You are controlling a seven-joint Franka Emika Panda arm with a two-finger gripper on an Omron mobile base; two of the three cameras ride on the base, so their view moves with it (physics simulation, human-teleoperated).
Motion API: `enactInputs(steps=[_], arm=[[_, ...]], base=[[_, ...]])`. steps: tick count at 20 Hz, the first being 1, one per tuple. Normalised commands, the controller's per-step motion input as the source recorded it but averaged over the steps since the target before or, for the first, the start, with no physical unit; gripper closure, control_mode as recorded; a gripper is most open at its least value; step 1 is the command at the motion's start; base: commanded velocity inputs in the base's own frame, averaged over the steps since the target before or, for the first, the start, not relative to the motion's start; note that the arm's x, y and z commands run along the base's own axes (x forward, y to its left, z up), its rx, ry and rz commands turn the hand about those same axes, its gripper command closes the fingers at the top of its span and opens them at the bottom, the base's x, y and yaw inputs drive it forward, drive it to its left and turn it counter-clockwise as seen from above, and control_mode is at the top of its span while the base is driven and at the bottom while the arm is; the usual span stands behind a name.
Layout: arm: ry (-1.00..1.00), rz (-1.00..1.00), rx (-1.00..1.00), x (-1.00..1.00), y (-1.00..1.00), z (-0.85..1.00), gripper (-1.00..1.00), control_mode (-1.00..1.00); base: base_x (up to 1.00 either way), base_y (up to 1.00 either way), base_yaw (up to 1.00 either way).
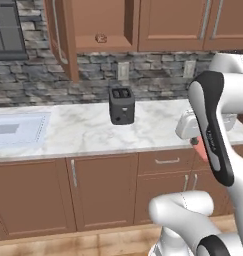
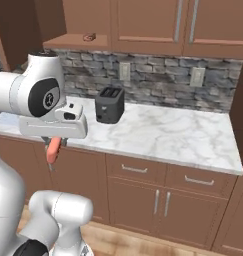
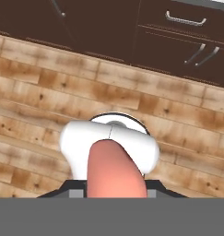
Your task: Pick up the bar soap and bar soap from the sink, and place them back in the cabinet, and close the cabinet door.
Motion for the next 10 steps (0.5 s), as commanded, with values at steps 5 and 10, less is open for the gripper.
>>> enactInputs(steps=[5, 10], arm=[[0.0, 0.0, 0.0, 0.0, 0.0, 0.0, 1.0, 1.0], [0.0, 0.0, 0.0, 0.0, 0.0, 0.0, 1.0, 1.0]], base=[[0.44, -0.14, 0.13], [0.69, 0.0, 0.15]])
